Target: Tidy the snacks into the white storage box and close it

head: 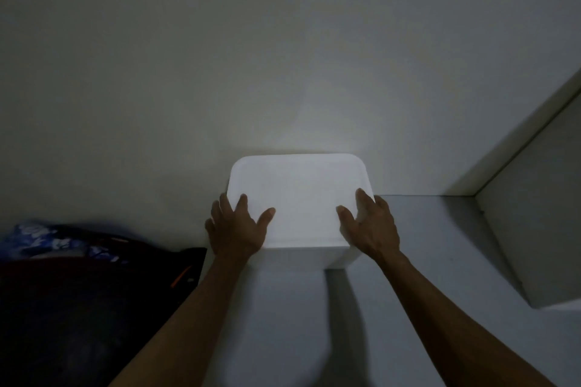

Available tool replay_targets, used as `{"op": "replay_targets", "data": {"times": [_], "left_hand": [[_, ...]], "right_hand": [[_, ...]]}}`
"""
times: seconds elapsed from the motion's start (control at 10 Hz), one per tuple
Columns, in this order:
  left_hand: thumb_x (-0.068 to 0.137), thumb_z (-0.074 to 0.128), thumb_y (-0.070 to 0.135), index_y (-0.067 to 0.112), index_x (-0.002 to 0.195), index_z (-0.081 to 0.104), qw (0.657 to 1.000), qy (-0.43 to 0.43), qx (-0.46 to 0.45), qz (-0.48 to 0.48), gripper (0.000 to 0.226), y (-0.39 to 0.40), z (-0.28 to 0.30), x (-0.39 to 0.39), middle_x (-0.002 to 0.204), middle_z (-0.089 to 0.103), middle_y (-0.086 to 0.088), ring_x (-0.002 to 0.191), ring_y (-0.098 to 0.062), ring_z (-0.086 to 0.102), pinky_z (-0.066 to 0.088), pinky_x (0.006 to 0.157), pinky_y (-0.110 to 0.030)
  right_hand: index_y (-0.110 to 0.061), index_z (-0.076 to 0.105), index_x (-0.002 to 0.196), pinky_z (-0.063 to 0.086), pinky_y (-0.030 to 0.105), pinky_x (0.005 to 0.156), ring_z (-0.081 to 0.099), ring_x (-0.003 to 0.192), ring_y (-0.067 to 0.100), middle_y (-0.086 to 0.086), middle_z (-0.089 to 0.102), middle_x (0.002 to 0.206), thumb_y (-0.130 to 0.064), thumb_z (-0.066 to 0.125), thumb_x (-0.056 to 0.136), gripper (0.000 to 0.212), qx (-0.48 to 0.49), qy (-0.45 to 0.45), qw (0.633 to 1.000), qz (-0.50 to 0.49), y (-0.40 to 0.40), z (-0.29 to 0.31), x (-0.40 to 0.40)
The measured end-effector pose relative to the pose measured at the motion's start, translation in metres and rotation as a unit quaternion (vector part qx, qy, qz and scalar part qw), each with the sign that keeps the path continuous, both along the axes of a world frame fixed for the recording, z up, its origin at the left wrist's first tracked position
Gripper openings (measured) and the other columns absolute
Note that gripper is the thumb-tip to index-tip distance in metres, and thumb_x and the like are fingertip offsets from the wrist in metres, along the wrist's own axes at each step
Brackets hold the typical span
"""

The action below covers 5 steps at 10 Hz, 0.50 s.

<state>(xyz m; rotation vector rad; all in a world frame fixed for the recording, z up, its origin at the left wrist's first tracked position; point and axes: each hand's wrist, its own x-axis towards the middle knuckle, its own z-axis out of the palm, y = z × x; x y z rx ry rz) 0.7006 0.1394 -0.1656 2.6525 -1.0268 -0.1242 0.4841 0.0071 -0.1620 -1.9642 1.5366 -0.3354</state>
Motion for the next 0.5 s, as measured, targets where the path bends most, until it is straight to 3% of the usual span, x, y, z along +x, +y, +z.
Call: {"op": "replay_targets", "data": {"times": [0.1,0.2,0.5], "left_hand": [[0.086,0.037,0.074,0.023,0.146,0.039,0.999,0.019,0.035,-0.002,0.078,0.005,0.015,-0.012,0.159,0.019,-0.015,0.147,-0.033,0.012,0.016,0.115,-0.054],[0.089,0.034,0.072,0.023,0.150,0.031,0.998,0.053,0.024,-0.019,0.078,0.011,0.033,-0.033,0.161,0.012,-0.013,0.149,-0.030,0.005,0.007,0.117,-0.053],[0.090,0.041,0.067,0.023,0.150,0.031,0.993,0.074,-0.075,-0.044,0.076,0.089,0.078,-0.121,0.161,0.016,-0.011,0.148,-0.027,0.012,0.015,0.116,-0.051]], "right_hand": [[-0.026,0.025,0.153,0.036,0.051,0.108,0.025,0.145,0.035,0.011,0.012,0.162,-0.065,0.049,0.088,0.079,0.008,0.019,0.999,0.024,0.013,0.008,-0.007],[-0.025,0.026,0.153,0.033,0.049,0.110,0.021,0.146,0.035,0.008,0.010,0.163,-0.062,0.050,0.090,0.077,-0.006,0.005,1.000,0.023,0.031,0.020,-0.017],[-0.020,0.034,0.150,0.030,0.043,0.114,0.027,0.145,0.029,0.011,0.027,0.159,-0.056,0.055,0.090,0.073,-0.045,-0.061,0.996,0.036,0.107,0.056,-0.073]]}}
